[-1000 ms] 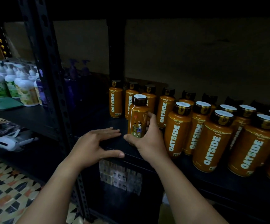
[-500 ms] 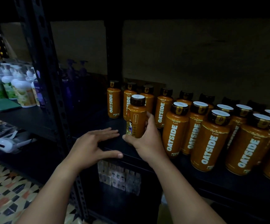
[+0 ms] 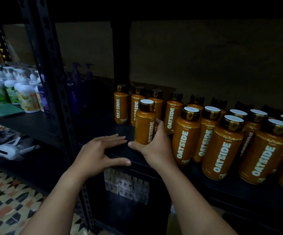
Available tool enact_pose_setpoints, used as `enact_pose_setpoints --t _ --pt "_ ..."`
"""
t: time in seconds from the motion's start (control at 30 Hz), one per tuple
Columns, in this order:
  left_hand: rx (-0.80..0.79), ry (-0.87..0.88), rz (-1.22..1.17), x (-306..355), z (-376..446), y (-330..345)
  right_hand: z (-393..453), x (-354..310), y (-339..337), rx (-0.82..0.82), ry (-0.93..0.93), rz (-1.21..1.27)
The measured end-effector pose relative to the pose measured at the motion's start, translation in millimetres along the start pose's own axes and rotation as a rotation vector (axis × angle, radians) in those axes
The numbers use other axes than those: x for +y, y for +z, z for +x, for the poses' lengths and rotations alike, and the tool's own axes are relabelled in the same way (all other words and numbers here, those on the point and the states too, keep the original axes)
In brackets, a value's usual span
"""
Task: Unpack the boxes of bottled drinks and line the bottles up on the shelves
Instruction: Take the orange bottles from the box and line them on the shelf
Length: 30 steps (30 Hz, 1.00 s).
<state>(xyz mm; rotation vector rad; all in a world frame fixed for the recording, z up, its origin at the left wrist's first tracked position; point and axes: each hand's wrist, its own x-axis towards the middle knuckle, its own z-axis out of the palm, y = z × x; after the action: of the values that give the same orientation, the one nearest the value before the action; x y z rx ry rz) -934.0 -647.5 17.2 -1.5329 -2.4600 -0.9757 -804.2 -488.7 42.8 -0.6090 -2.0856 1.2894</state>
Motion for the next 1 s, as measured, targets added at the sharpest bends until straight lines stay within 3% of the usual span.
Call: enact_pose_setpoints --t 0.23,0.53,1.0 --pt "0.001 0.008 -0.001 0.7 -0.1 -0.3 -3.8 -1.0 -3.3 -0.084 -0.005 0.029" --pt "0.001 -0.004 0.014 1.4 -0.4 -0.6 -0.7 -0.9 2.0 0.042 -0.009 -0.071" --pt "0.006 -0.022 0.024 1.3 -0.8 -0.4 -0.2 -1.4 5.1 0.071 -0.005 -0.141"
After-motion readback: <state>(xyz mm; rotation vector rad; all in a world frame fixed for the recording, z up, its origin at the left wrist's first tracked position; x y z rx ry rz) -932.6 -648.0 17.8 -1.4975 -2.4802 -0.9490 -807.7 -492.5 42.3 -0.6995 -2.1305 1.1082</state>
